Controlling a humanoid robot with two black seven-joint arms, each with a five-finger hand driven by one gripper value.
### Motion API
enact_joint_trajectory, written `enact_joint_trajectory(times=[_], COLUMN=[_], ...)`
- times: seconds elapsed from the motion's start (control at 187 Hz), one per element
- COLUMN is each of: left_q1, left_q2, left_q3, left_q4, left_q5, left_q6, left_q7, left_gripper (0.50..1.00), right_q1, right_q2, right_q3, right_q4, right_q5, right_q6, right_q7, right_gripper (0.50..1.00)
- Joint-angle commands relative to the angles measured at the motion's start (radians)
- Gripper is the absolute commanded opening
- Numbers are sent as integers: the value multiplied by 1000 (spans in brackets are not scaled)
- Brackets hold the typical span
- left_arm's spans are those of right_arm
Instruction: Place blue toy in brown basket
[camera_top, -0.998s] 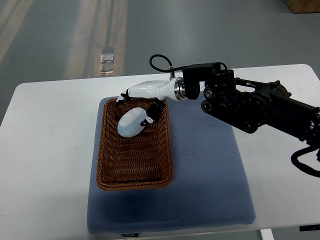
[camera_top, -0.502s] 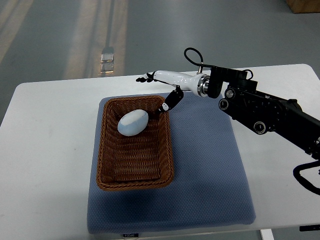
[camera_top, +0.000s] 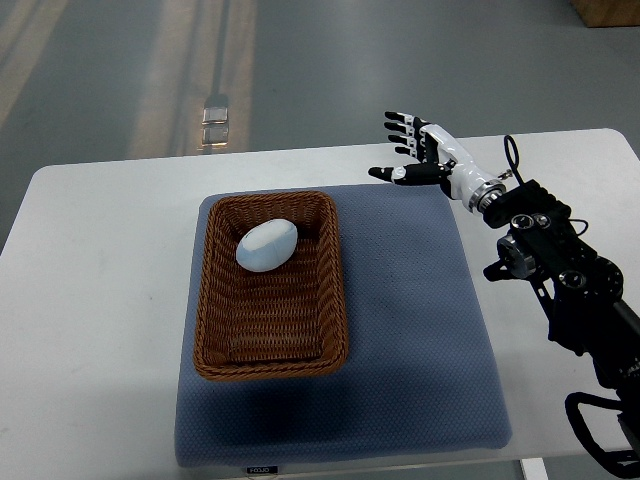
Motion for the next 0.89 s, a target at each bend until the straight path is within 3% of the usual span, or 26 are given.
enact_joint_trajectory(times=[0.0, 0.262, 0.886], left_q1=[0, 0, 1], left_q2=[0, 0, 0], left_q3=[-1, -2, -4], left_q4=[0, 0, 0], left_q5=[-1, -1, -3], left_q6=[0, 0, 0], left_q7=[0, 0, 0], left_gripper=[1000, 1000, 1000], right_q1=[-41, -75, -81], right_q2=[2, 2, 2], right_q3=[47, 49, 52], right_q4=[5, 8, 10], right_q5=[93, 251, 260], right_q6=[-51, -109, -150], right_q7=[0, 2, 14], right_gripper=[907, 907, 909])
